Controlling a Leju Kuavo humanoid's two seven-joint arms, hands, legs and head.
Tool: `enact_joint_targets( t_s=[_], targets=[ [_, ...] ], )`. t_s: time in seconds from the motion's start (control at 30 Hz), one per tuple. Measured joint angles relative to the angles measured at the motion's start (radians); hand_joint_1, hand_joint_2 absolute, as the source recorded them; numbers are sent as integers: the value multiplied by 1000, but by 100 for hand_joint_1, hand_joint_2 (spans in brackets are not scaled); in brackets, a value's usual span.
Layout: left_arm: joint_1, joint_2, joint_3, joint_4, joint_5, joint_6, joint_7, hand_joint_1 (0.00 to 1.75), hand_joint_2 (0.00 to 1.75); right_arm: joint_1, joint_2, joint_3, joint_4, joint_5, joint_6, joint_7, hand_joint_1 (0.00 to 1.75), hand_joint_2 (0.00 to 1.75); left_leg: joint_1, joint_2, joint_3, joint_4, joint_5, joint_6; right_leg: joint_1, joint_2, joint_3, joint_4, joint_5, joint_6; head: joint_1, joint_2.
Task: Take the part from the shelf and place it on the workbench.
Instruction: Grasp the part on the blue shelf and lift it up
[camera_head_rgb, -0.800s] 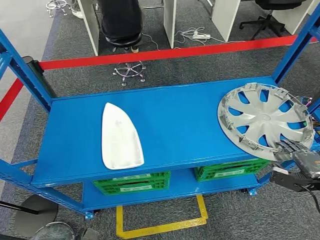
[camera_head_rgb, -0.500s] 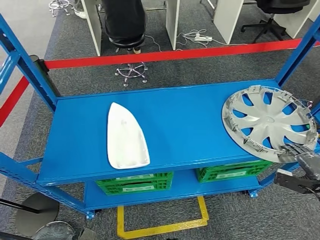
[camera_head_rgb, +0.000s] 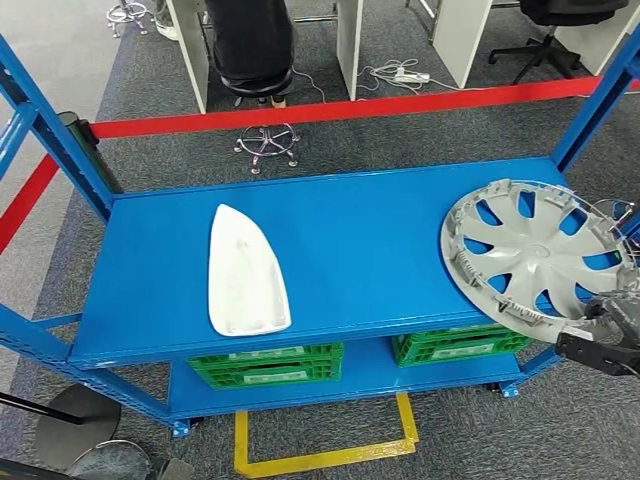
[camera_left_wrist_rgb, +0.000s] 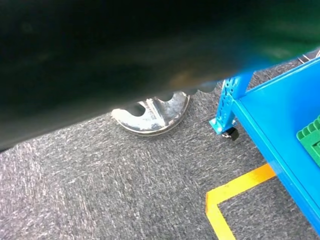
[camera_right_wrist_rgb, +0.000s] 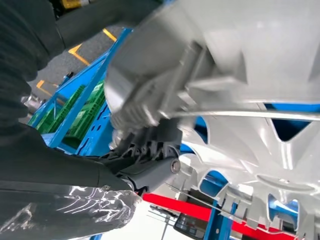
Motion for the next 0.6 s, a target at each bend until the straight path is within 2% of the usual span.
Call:
enact_joint_targets(
  t_s=[0.6],
  targets=[
    [1,-3,0,0,1,1,-1,0,0,3,-2,20,6,2,2,2,175,175,-1,0,-1,0,0,0,-1,0,1,-4,2,0,0,0]
  ],
)
